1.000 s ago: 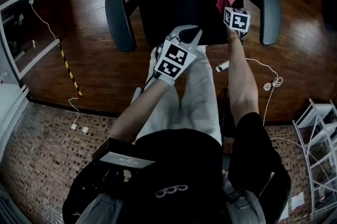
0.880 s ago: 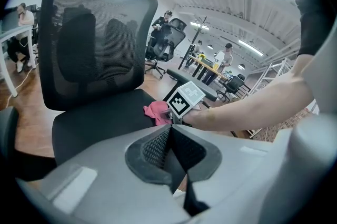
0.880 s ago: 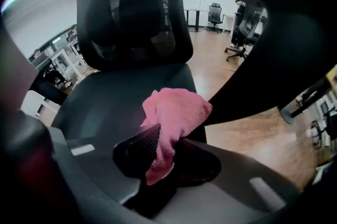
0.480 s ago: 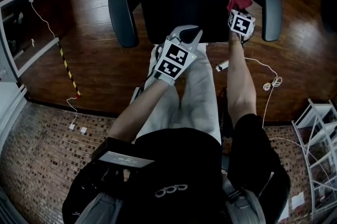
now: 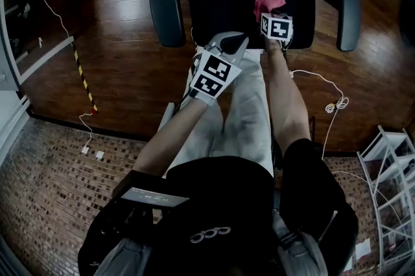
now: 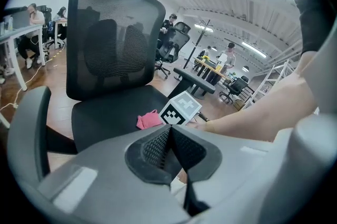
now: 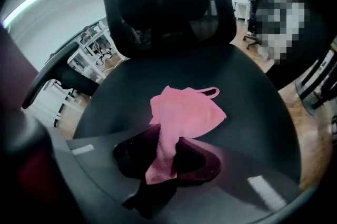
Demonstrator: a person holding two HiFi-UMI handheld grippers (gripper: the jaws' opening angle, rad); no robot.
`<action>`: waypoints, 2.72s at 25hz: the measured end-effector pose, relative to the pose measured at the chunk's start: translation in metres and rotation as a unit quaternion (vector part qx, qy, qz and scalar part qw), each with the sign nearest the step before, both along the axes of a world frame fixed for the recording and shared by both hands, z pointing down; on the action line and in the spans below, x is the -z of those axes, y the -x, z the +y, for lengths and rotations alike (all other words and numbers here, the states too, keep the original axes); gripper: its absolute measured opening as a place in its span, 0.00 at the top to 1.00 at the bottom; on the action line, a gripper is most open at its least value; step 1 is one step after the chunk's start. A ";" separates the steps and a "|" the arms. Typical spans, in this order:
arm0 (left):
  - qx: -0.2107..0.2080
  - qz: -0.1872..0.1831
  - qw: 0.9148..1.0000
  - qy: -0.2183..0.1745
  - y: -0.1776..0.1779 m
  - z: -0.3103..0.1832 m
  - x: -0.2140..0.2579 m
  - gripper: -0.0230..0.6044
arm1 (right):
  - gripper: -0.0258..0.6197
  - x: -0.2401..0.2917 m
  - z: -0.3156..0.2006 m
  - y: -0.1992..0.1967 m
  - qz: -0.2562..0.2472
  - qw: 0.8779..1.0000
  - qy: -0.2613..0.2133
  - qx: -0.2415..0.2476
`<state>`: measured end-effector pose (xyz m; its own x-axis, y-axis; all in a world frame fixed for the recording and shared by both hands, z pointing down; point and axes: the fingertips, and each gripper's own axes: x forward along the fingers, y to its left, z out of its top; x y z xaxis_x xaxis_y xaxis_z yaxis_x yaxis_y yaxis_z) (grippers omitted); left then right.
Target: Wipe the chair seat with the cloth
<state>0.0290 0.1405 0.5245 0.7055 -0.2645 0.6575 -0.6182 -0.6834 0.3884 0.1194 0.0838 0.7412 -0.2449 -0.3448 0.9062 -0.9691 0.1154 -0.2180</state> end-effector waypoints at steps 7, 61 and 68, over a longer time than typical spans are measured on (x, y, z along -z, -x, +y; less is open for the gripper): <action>0.012 -0.005 1.000 -0.002 0.032 0.003 0.000 0.98 | 0.83 0.015 0.015 0.137 -0.116 0.988 -0.006 0.105; -0.038 -0.001 0.999 0.007 -0.025 0.030 -0.004 0.98 | 0.83 0.028 0.101 -0.147 0.090 0.993 -0.034 -0.070; -0.021 -0.002 1.000 0.005 0.002 0.023 -0.003 0.98 | 0.83 0.012 0.106 -0.040 0.020 1.000 -0.012 -0.010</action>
